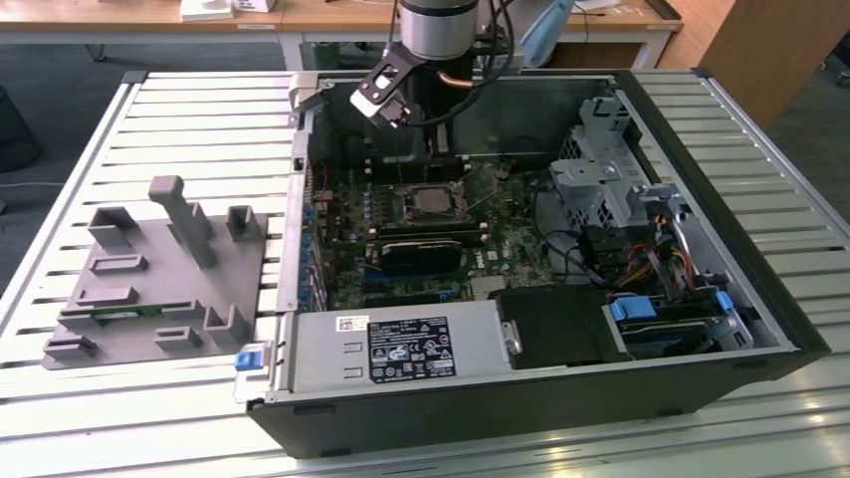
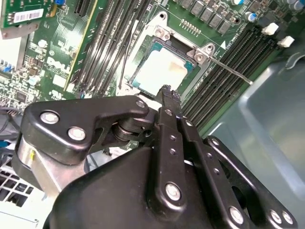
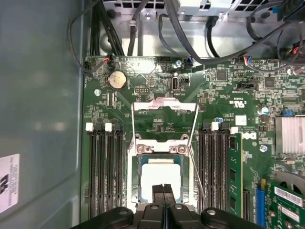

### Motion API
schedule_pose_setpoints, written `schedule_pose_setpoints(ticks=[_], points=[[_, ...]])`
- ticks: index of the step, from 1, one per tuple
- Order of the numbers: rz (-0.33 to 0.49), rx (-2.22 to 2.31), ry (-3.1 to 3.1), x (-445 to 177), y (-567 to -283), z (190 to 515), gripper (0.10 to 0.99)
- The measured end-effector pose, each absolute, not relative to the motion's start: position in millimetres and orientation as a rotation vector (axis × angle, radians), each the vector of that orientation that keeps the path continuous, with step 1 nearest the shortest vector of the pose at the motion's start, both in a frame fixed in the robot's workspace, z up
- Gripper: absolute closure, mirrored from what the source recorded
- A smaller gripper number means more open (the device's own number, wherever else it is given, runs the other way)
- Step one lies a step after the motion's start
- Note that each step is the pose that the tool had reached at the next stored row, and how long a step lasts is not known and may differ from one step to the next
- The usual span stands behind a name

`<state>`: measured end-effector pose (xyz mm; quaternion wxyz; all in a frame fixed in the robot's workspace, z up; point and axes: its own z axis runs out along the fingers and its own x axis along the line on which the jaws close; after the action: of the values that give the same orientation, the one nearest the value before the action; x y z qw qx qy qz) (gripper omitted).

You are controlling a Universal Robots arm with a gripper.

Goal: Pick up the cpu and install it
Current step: 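Close the cpu cover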

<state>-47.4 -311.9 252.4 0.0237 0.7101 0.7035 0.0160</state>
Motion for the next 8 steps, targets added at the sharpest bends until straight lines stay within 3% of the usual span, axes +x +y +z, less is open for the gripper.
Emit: schedule_pose_setpoints(ticks=[8], points=[[0.049, 2.198, 2.177, -47.4, -311.9, 270.6, 0.980]])
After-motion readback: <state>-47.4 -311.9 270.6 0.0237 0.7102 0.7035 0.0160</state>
